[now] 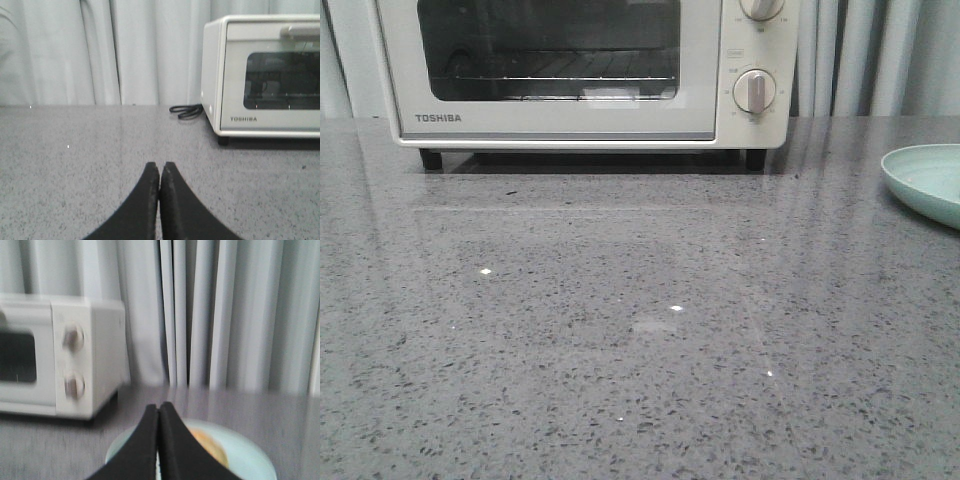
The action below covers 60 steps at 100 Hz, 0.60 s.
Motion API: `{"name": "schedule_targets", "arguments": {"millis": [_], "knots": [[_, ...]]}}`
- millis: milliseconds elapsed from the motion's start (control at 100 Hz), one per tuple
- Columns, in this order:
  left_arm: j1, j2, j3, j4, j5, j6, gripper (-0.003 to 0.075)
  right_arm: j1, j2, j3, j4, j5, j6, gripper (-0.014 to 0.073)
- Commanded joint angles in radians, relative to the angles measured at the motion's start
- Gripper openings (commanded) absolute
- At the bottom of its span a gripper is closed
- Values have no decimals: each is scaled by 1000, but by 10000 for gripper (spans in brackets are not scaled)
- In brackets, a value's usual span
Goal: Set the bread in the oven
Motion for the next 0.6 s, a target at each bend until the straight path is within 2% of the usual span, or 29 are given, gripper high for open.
{"name": "schedule_targets", "arguments": {"millis": [0,190,370,590], "knots": [[-1,-28,22,-9,-97,0,-21,2,9,25,2,-211,-6,-59],[-1,-28,22,-16,-97,0,-21,2,9,25,2,-329,-1,-59],[-1,-28,20,-206,-115,0,-22,5,9,25,2,-376,257,-59],[-1,-28,10,-326,-152,0,-21,6,9,25,2,-397,260,-59]]}}
